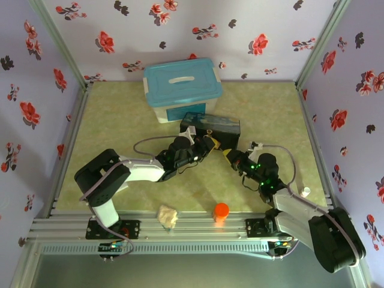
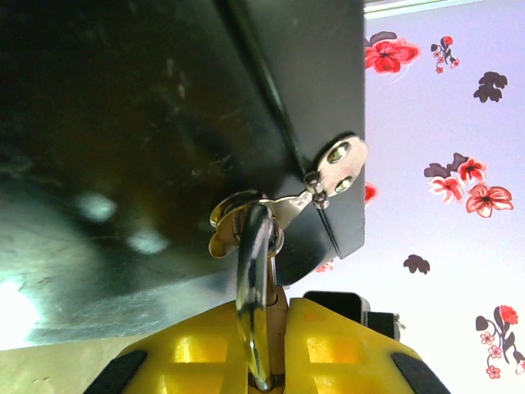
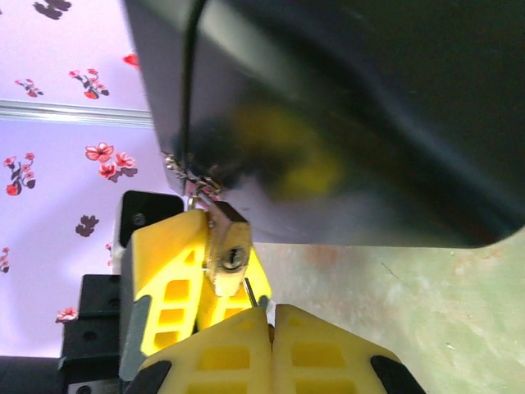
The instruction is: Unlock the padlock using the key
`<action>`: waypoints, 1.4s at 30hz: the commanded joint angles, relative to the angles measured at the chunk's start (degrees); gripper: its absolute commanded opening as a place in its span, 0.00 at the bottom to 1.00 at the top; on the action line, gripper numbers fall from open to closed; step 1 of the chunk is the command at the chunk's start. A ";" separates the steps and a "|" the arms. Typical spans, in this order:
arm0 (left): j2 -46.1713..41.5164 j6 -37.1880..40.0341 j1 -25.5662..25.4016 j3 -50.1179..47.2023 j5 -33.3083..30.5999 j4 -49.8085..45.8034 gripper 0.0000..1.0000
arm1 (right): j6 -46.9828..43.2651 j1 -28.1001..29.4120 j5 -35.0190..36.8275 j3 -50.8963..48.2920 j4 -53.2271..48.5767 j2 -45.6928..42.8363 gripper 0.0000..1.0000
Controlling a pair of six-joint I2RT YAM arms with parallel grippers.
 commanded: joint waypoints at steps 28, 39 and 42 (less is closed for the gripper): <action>-0.69 -0.06 -0.25 0.21 0.98 5.86 0.00 | -2.68 0.86 2.91 2.82 -0.49 0.92 0.00; -0.61 0.18 -0.16 0.05 1.01 5.56 0.00 | -2.06 0.85 3.56 2.09 1.79 2.43 0.00; -0.61 0.56 -0.25 0.52 0.97 4.81 0.00 | -2.06 0.86 3.56 1.97 1.99 2.08 0.00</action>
